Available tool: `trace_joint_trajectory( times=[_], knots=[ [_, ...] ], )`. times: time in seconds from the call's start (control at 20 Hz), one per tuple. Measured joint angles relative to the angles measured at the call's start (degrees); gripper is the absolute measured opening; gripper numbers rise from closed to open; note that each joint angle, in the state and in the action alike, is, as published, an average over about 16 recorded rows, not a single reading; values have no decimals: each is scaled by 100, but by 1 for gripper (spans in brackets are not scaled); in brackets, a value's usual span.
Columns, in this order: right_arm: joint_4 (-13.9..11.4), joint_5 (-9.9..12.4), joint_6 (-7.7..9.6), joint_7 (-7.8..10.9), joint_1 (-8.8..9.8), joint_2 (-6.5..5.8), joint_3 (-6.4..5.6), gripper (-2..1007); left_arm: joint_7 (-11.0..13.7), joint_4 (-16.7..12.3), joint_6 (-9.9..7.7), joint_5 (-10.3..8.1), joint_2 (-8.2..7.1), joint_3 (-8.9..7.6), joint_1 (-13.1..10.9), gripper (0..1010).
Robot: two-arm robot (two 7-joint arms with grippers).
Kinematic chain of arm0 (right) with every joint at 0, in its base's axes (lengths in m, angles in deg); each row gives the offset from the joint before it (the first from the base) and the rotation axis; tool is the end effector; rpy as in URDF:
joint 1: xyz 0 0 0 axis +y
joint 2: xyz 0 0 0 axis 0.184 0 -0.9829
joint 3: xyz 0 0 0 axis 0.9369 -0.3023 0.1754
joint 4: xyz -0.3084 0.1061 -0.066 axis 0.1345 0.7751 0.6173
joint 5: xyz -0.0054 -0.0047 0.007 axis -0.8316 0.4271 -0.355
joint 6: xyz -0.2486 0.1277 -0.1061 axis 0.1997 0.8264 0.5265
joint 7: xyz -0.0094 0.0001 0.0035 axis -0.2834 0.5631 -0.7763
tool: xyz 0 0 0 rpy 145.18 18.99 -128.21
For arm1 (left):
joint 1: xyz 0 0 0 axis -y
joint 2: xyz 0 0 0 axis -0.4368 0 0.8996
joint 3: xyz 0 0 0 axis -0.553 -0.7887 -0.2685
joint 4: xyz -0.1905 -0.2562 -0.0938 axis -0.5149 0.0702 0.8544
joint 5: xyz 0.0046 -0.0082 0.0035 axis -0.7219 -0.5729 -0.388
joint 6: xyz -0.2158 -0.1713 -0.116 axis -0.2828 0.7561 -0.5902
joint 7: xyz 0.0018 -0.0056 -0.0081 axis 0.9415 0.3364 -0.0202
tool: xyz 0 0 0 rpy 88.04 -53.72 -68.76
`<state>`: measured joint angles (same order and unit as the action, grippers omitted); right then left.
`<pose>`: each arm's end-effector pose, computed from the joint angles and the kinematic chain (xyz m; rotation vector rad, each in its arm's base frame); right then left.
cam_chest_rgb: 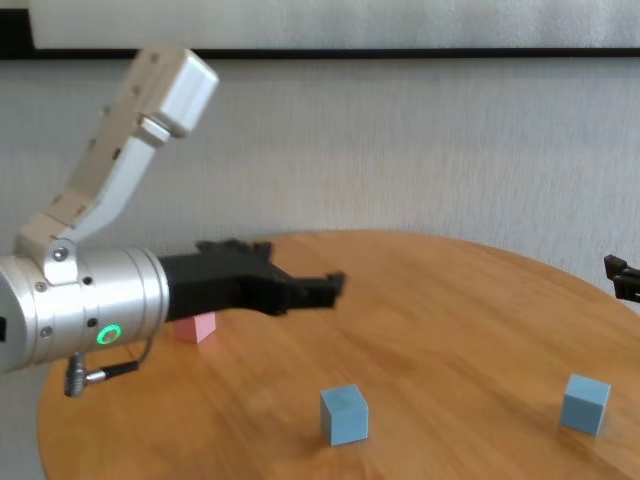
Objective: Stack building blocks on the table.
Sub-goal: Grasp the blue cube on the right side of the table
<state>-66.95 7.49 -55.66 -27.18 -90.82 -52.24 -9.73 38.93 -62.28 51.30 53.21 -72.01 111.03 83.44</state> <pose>0.3557 -0.1095 -0.3349 -0.3046 -0.2850 -1.2478 0.4014 0.0005 -0.3102 0.2120 0.0335 0.8282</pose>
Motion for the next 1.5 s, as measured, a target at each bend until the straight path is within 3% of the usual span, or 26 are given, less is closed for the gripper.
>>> trace_joint_trajectory(
  times=[0.3, 0.55, 0.8, 1.0, 1.2, 1.5],
  knots=[
    [0, 0, 0, 0, 0, 0, 0, 1000, -1079, -337, 302, 367, 163, -345, -389, 1001],
    [0, 0, 0, 0, 0, 0, 0, 1000, -1513, -452, 454, 580, 283, -522, -559, 1001],
    [-14, 9, 15, 33, 6, -7, -1, 1001, -1662, -468, 514, 690, 329, -570, -597, 1001],
    [-160, 132, 176, 224, 73, -87, -29, 1001, -1645, -457, 512, 693, 329, -563, -589, 1001],
    [-394, 376, 498, 557, 179, -229, -84, 1001, -1612, -449, 497, 669, 318, -543, -577, 1002],
    [-703, 752, 1117, 1210, 310, -499, -134, 1001, -1581, -442, 479, 644, 306, -523, -564, 1002]
  ],
)
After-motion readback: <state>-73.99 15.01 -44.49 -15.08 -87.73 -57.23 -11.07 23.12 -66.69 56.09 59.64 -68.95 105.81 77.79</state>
